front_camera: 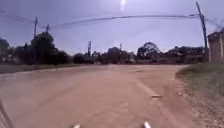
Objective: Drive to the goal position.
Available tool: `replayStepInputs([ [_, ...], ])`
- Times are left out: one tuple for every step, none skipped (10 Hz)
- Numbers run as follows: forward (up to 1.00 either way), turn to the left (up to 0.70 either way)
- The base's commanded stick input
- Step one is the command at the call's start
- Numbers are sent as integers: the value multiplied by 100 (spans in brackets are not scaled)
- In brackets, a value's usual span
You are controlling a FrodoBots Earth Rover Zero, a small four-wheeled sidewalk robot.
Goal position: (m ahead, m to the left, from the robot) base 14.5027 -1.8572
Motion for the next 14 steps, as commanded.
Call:
replayStepInputs([
  [70, 0],
  [70, 0],
  [70, 0],
  [70, 0],
  [70, 0],
  [70, 0],
  [70, 0],
  [70, 0],
  [70, 0],
  [70, 0],
  [70, 0],
  [70, 0],
  [70, 0],
  [70, 0],
])
